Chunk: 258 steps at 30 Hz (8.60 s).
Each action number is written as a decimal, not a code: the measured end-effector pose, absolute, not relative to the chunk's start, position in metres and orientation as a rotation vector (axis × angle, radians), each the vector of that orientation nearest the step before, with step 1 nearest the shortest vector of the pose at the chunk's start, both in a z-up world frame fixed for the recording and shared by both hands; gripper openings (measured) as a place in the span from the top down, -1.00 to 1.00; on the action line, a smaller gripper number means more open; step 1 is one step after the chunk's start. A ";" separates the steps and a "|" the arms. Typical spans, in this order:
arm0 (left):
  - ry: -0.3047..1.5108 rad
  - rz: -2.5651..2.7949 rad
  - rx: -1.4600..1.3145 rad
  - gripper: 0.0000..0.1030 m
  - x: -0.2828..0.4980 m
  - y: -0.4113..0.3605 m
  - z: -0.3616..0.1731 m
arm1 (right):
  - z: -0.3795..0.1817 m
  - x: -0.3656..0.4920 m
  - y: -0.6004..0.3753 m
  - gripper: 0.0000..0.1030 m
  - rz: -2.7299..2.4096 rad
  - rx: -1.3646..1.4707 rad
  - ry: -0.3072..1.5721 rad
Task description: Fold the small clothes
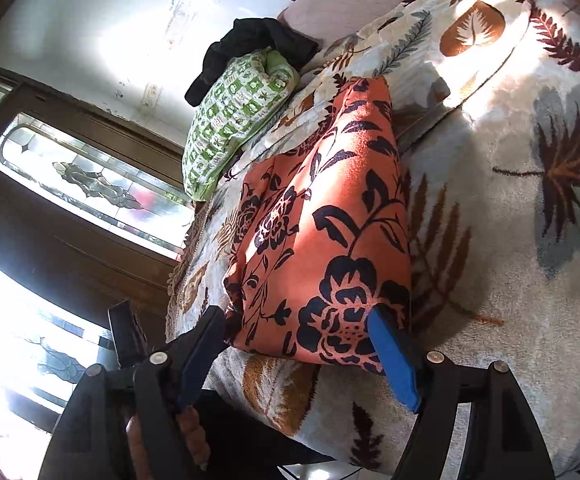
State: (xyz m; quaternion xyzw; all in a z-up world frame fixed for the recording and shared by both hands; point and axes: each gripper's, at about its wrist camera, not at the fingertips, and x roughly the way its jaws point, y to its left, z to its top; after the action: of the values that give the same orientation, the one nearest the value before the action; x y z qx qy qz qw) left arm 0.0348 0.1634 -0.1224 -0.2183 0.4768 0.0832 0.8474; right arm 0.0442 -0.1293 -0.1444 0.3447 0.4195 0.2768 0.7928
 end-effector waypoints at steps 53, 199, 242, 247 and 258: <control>0.916 0.063 -0.302 -0.54 0.068 0.155 -0.119 | -0.159 0.184 -0.121 -0.40 0.317 0.461 1.110; 0.989 0.183 -0.093 -0.60 0.073 0.145 -0.123 | -0.102 0.158 -0.084 -0.67 0.574 0.585 0.980; 0.961 0.170 -0.115 -0.72 0.068 0.150 -0.127 | -0.135 0.111 -0.084 -0.71 0.640 0.686 1.068; 0.961 0.158 -0.128 -0.72 0.068 0.151 -0.128 | -0.125 0.146 -0.086 -0.71 0.605 0.674 1.050; 0.879 0.026 -0.292 -0.71 0.069 0.167 -0.090 | -0.129 0.148 -0.111 -0.71 0.578 0.646 1.019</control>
State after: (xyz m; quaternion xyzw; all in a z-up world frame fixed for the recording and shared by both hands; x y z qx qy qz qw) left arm 0.0689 0.1670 -0.0898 -0.1407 0.4241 0.0126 0.8945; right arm 0.1477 -0.1106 -0.1292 0.2994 0.4725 0.2678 0.7845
